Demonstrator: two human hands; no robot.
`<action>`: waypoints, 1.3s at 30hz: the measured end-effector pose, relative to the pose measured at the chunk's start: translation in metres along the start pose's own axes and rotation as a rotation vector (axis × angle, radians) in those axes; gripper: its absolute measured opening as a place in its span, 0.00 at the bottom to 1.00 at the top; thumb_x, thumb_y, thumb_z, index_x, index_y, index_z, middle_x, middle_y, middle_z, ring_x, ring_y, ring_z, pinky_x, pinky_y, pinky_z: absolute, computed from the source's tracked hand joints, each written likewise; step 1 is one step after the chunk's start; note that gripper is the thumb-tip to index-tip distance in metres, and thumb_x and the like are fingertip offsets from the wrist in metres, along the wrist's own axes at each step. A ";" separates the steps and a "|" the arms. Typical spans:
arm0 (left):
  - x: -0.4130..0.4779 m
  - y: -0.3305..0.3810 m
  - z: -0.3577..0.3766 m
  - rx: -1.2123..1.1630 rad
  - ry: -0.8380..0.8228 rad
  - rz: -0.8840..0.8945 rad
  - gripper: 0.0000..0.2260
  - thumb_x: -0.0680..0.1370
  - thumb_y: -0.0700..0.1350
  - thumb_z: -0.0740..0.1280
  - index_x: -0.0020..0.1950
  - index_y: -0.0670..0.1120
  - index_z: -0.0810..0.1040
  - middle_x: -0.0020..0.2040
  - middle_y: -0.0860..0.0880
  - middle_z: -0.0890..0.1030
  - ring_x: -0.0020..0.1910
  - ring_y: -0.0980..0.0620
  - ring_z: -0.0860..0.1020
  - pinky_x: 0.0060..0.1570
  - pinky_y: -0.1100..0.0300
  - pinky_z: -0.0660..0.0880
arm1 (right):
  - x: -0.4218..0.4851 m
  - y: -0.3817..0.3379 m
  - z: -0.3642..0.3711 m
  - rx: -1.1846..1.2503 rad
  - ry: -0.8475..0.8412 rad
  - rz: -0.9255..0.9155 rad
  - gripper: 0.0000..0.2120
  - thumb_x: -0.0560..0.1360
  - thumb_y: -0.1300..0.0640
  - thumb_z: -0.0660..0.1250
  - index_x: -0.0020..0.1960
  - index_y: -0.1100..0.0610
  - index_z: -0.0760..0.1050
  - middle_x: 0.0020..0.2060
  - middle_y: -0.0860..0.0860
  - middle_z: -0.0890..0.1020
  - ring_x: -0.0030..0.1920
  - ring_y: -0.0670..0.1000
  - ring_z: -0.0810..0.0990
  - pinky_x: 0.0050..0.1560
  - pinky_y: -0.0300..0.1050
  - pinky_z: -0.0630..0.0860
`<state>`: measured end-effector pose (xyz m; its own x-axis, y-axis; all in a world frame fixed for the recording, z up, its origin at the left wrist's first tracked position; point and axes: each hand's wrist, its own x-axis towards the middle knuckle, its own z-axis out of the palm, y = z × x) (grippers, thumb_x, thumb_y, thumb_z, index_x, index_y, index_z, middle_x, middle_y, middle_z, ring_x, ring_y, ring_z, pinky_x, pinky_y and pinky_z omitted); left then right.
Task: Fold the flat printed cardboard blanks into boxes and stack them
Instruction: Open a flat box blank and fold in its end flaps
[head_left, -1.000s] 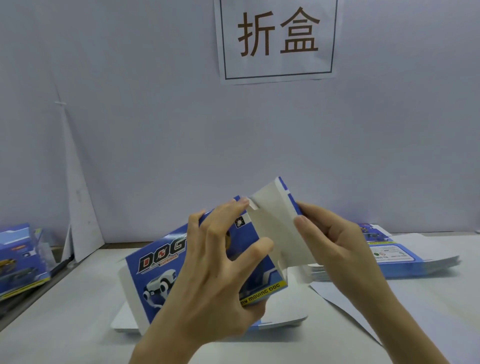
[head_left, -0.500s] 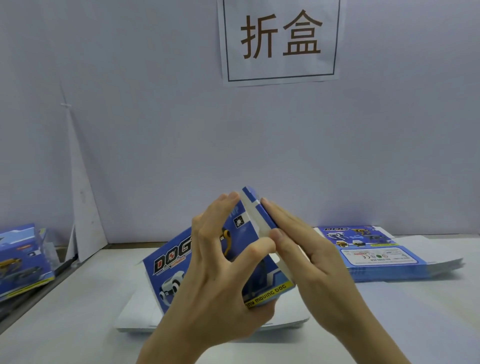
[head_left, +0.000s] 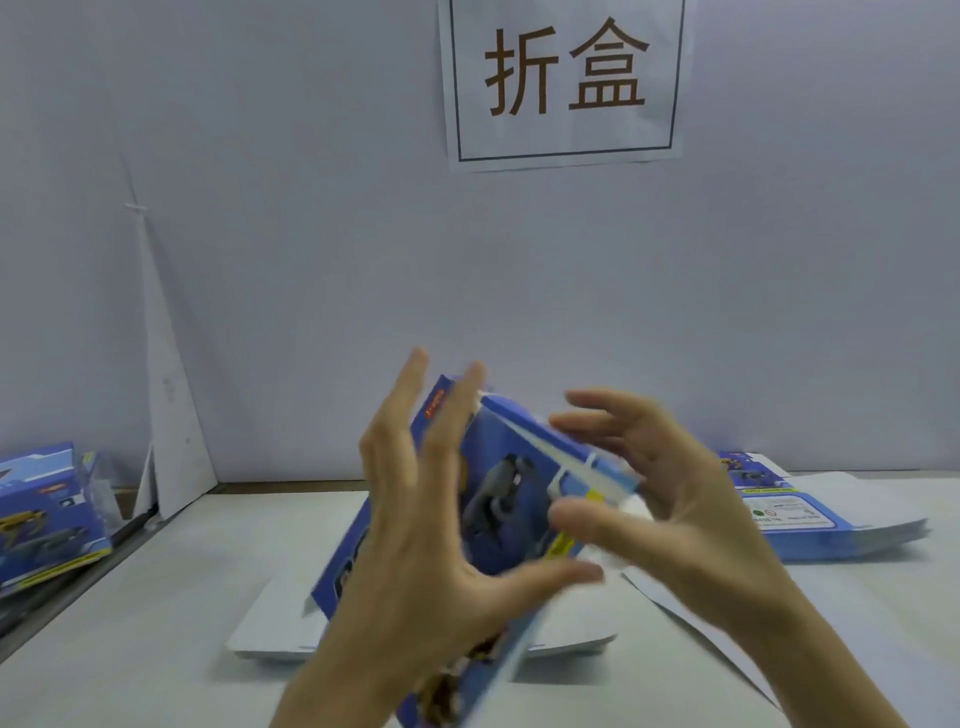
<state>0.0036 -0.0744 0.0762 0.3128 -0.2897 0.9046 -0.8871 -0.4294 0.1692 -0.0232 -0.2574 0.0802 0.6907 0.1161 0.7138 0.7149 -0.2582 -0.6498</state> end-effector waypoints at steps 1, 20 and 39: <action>-0.001 -0.004 -0.003 -0.120 0.001 -0.134 0.45 0.62 0.74 0.67 0.74 0.67 0.52 0.74 0.60 0.56 0.73 0.55 0.61 0.69 0.60 0.64 | 0.001 0.000 -0.004 0.113 0.083 -0.005 0.22 0.62 0.49 0.77 0.55 0.45 0.79 0.53 0.48 0.84 0.53 0.46 0.82 0.51 0.39 0.78; -0.003 -0.025 -0.005 -1.091 0.012 -0.710 0.07 0.71 0.47 0.66 0.48 0.57 0.78 0.62 0.57 0.78 0.46 0.43 0.84 0.33 0.55 0.81 | -0.001 -0.006 0.012 -0.017 0.217 -0.091 0.12 0.75 0.43 0.63 0.53 0.46 0.80 0.48 0.46 0.85 0.45 0.59 0.80 0.42 0.42 0.77; -0.004 -0.037 0.006 -0.925 0.543 -0.943 0.07 0.73 0.53 0.69 0.46 0.52 0.75 0.36 0.47 0.82 0.29 0.49 0.81 0.25 0.56 0.78 | 0.003 0.021 -0.001 -0.013 -0.090 0.482 0.42 0.50 0.20 0.65 0.63 0.25 0.61 0.64 0.27 0.66 0.67 0.37 0.66 0.67 0.43 0.65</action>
<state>0.0373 -0.0626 0.0637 0.9210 0.2344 0.3113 -0.3885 0.4899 0.7804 -0.0064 -0.2631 0.0692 0.9496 0.0631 0.3071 0.3109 -0.3146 -0.8968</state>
